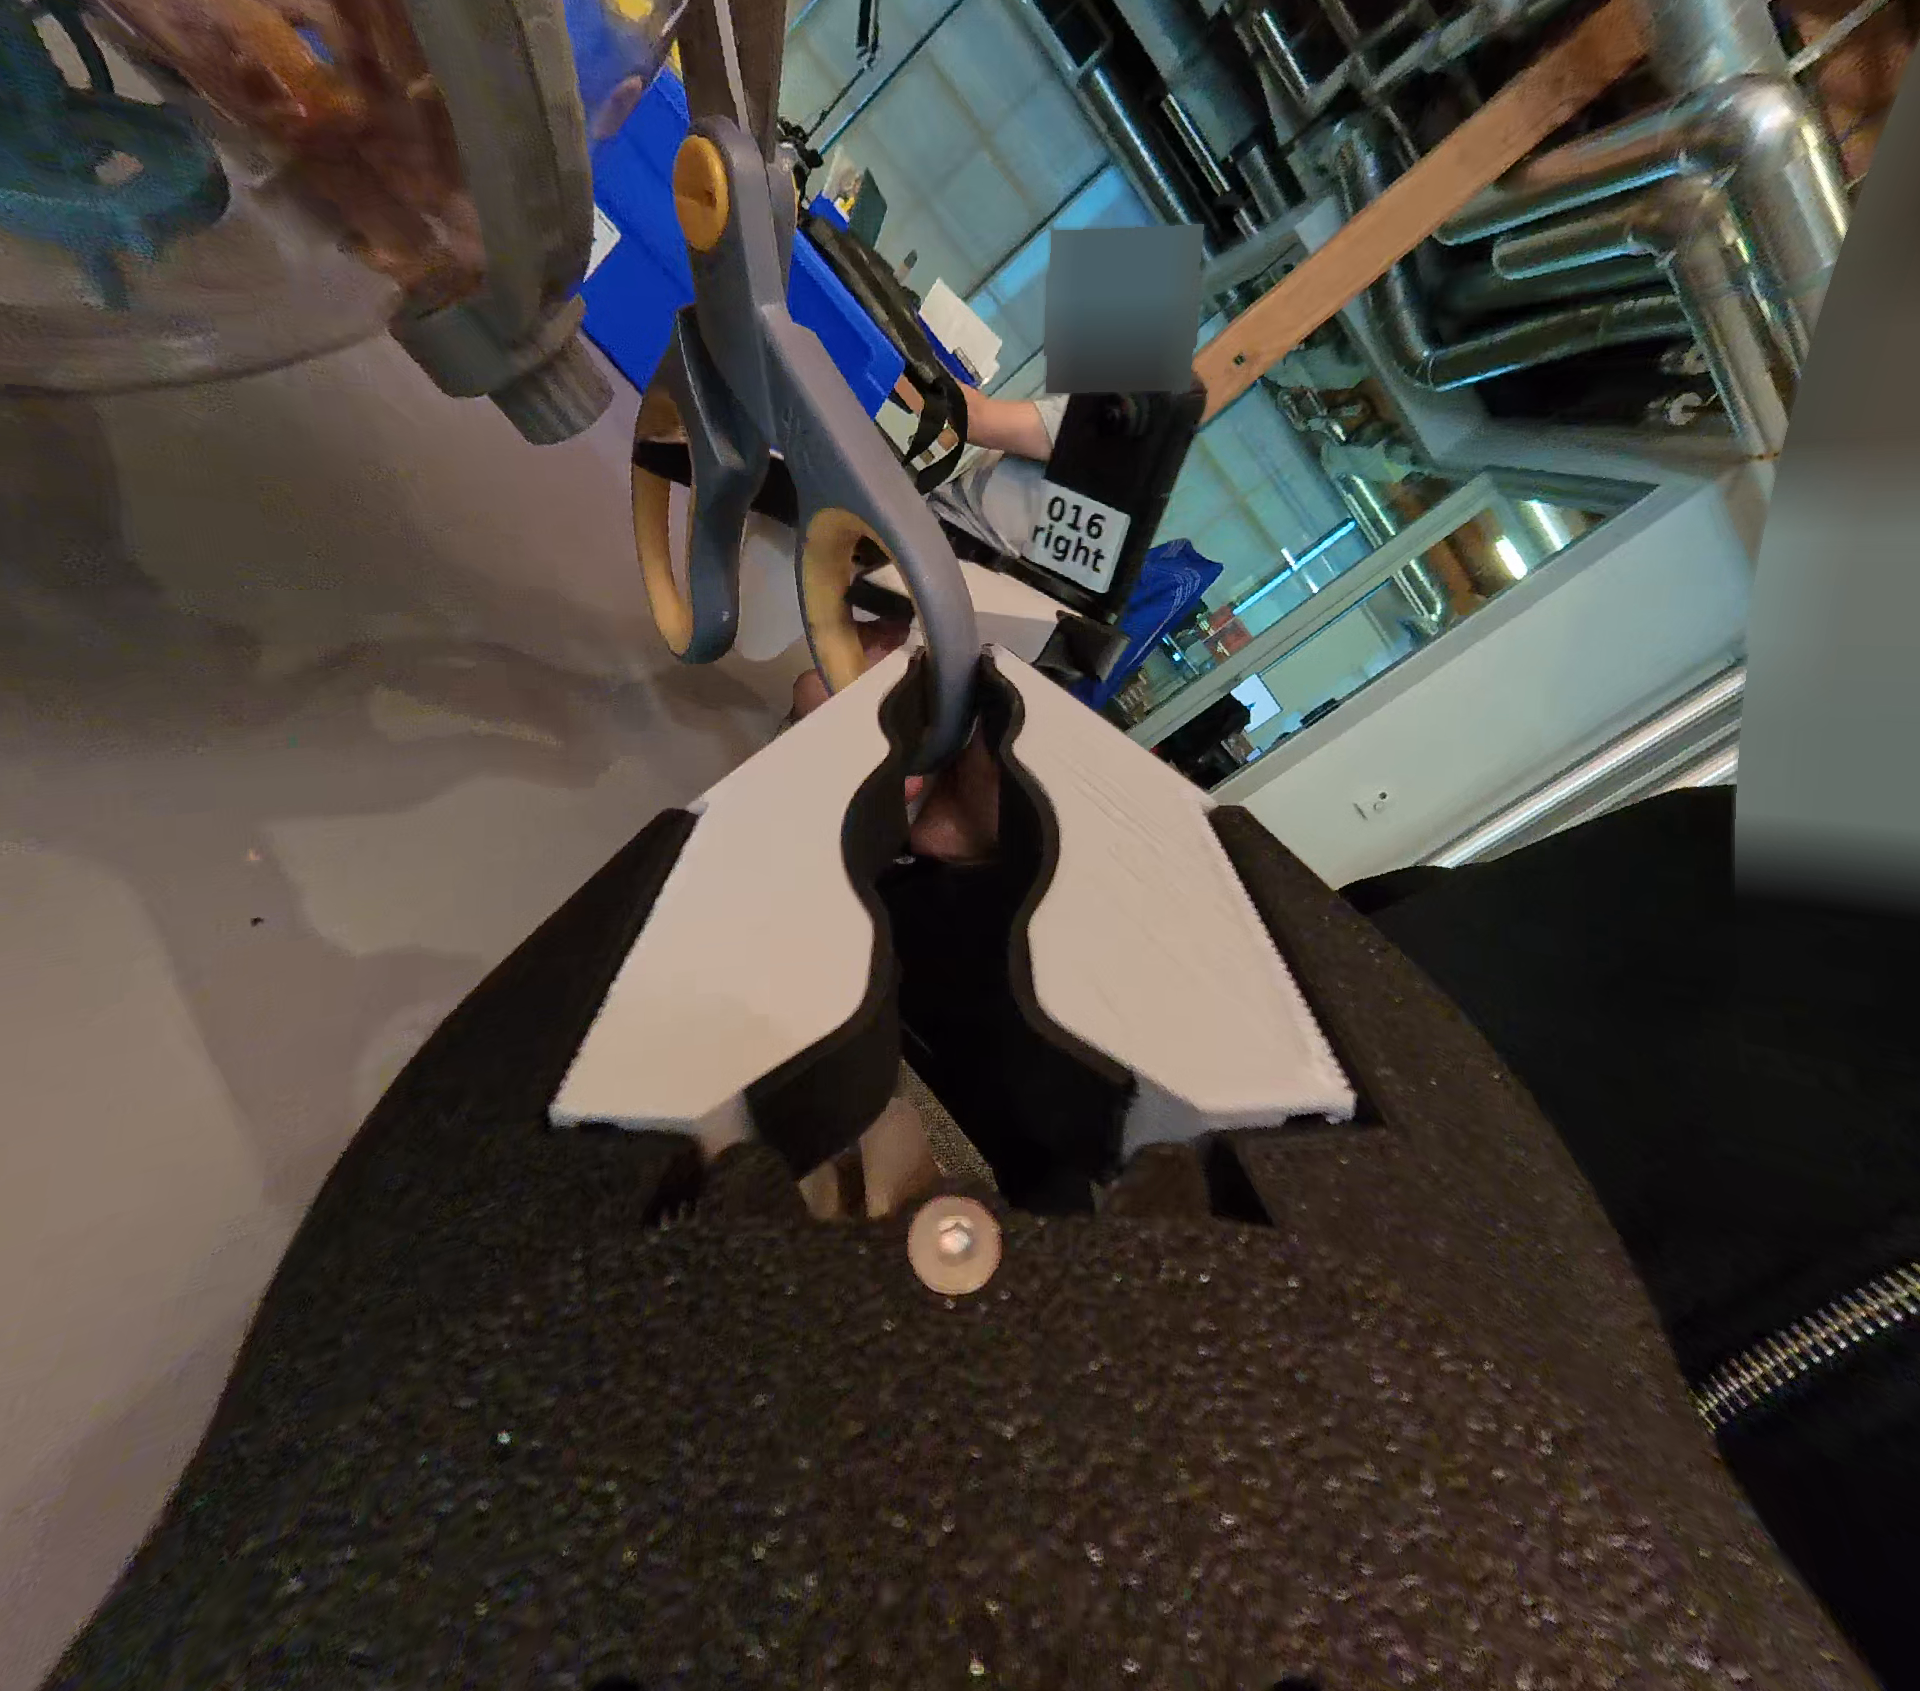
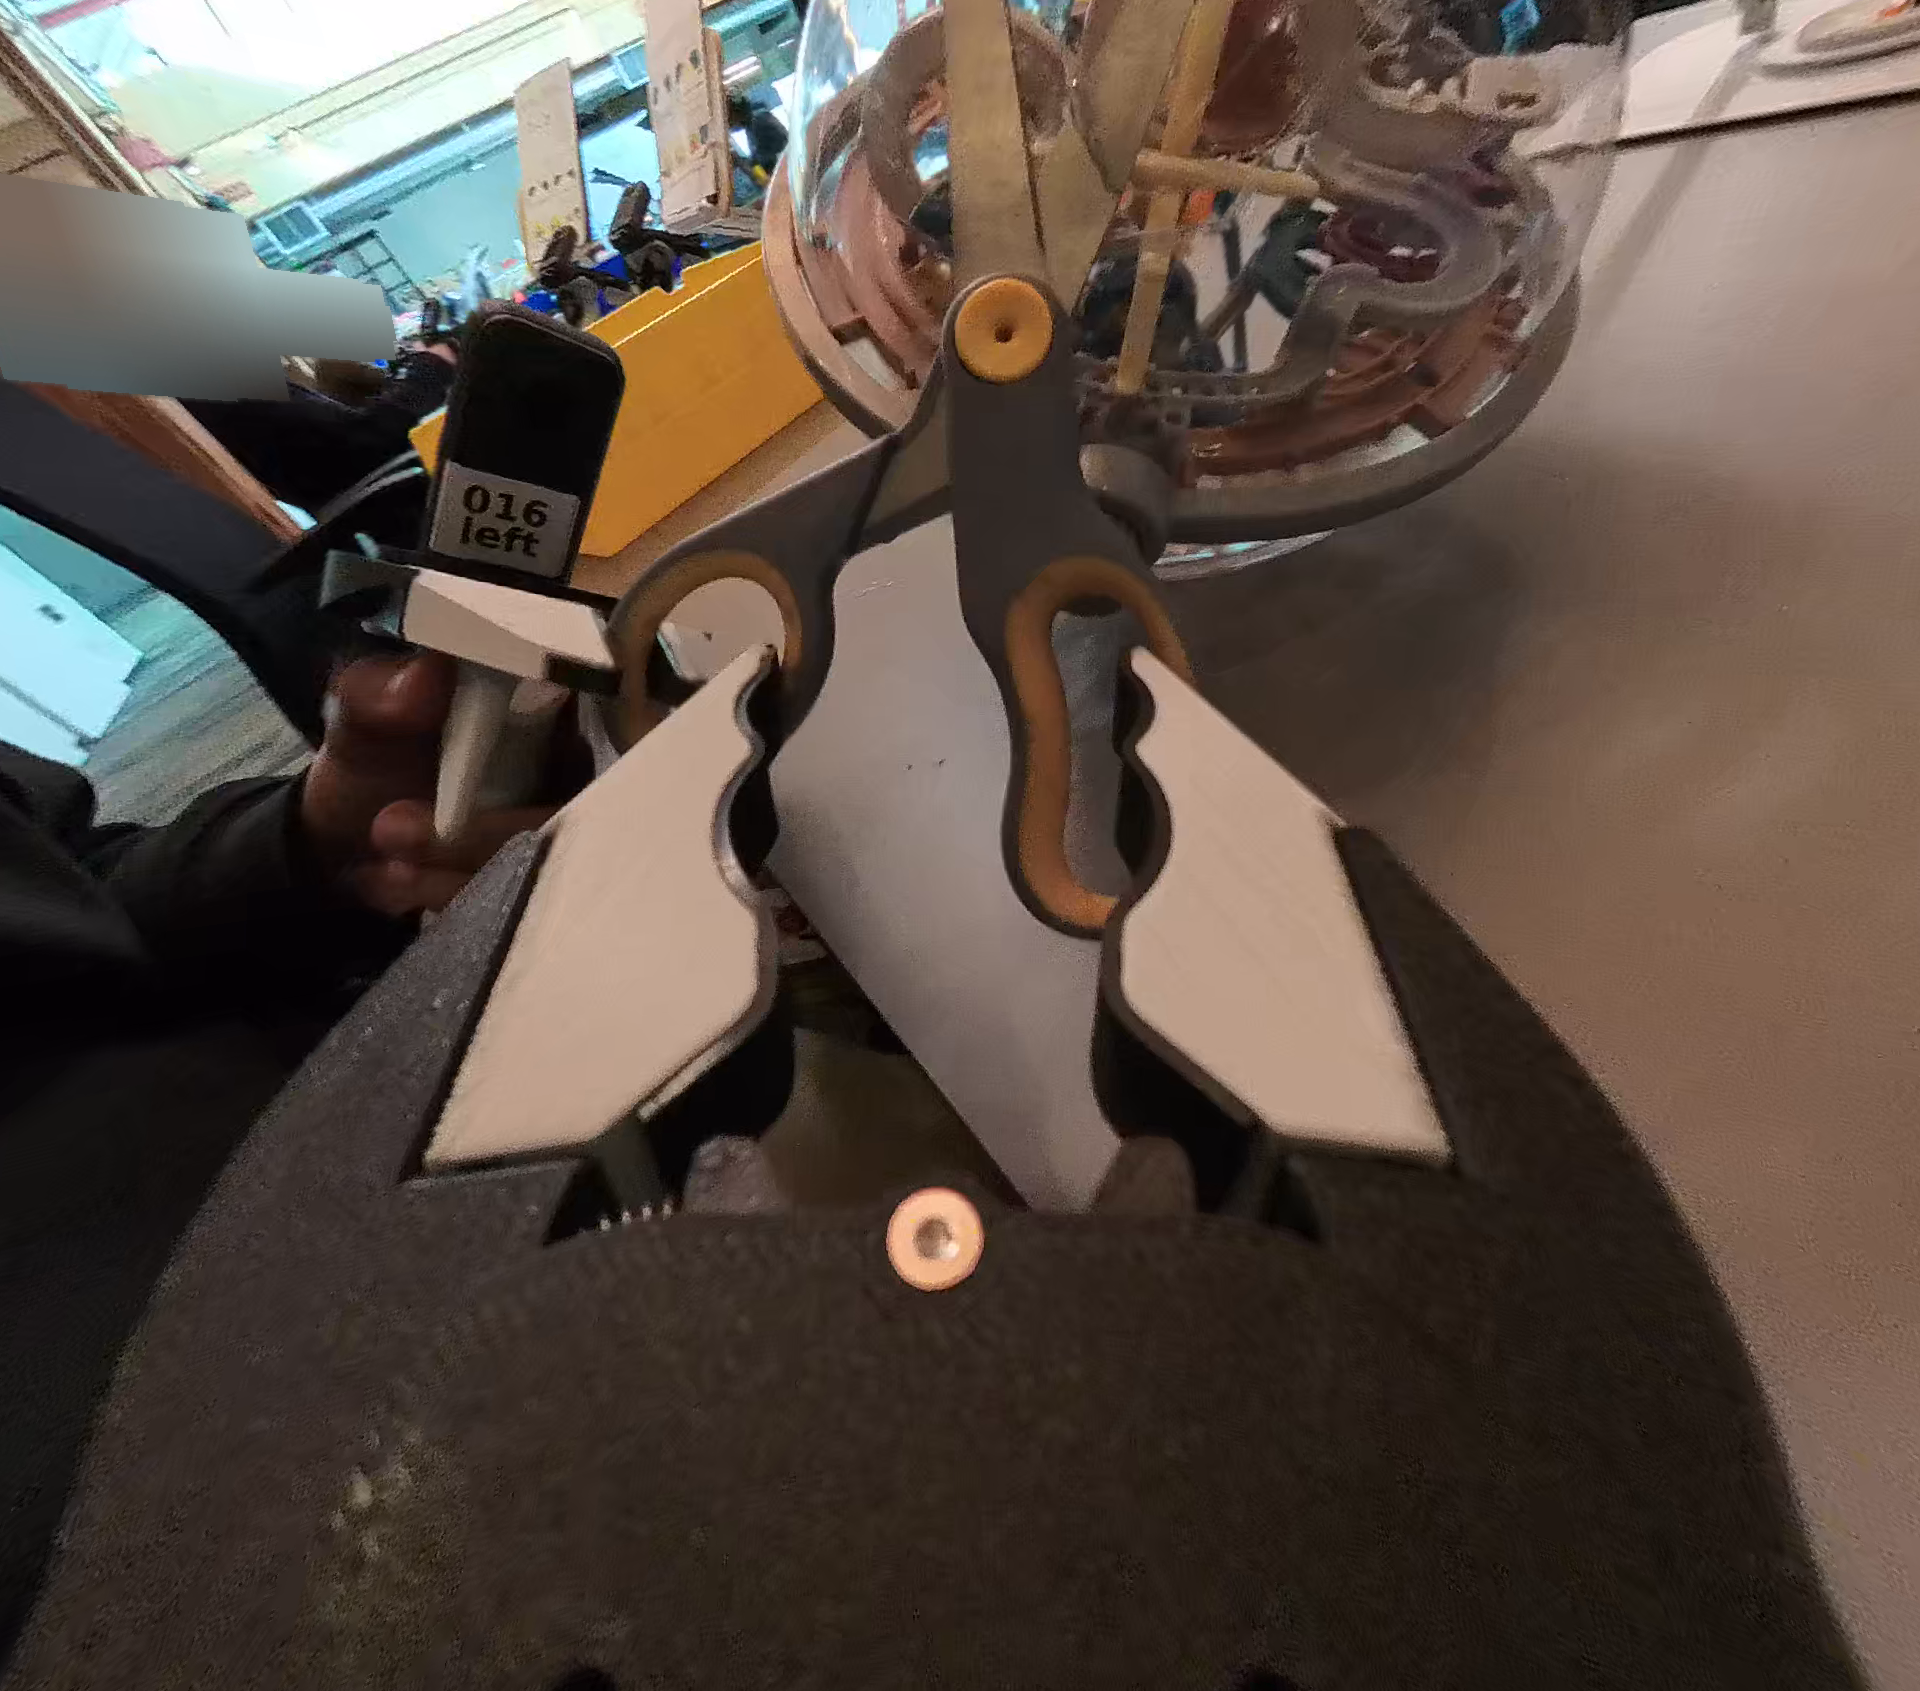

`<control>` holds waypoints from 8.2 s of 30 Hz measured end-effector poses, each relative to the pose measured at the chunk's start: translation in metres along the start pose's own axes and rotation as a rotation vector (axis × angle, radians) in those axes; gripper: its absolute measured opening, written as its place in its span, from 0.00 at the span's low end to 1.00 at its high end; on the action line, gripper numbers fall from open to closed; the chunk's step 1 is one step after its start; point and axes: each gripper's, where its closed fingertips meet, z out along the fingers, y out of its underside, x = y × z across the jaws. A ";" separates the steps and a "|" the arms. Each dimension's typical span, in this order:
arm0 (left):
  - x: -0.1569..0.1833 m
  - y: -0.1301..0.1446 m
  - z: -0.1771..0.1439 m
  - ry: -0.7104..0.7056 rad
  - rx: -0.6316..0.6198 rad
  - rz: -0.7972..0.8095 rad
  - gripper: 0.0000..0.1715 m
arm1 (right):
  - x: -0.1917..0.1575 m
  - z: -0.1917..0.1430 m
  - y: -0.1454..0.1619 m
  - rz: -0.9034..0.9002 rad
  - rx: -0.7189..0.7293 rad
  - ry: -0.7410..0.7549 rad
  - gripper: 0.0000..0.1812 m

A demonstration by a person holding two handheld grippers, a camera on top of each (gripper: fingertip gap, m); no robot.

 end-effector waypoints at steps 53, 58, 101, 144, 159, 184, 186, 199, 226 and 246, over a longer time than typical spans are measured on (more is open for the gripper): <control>-0.003 0.008 0.003 0.009 -0.030 0.024 0.03 | 0.028 0.005 0.018 -0.271 -0.150 0.306 0.05; 0.006 0.013 0.009 0.029 -0.047 0.061 0.03 | 0.015 0.011 0.015 -0.276 -0.129 0.259 0.05; -0.066 -0.105 -0.109 -0.323 0.482 -0.131 0.27 | -0.006 0.012 -0.014 -0.712 -0.074 0.329 0.05; -0.059 -0.104 -0.090 -0.397 0.253 0.200 0.06 | -0.004 0.035 -0.026 -0.660 -0.020 0.284 0.06; -0.001 -0.045 -0.065 -0.127 0.195 -0.014 0.20 | -0.014 0.045 -0.024 -0.602 0.007 0.262 0.05; -0.022 -0.014 -0.051 -0.405 -0.020 0.227 0.04 | -0.025 0.060 -0.002 -0.515 -0.170 0.283 0.05; -0.027 -0.010 -0.052 -0.438 -0.060 0.269 0.04 | -0.025 0.062 0.002 -0.521 -0.189 0.275 0.05; -0.034 0.002 -0.057 -0.423 -0.136 0.243 0.05 | -0.039 0.068 0.019 -0.383 -0.194 0.176 0.05; -0.021 -0.010 -0.069 -0.203 -0.056 0.071 0.04 | -0.028 0.065 0.030 -0.278 -0.207 0.196 0.05; -0.049 -0.014 -0.065 -0.322 0.025 0.133 0.04 | -0.013 0.069 0.044 -0.144 -0.205 0.246 0.04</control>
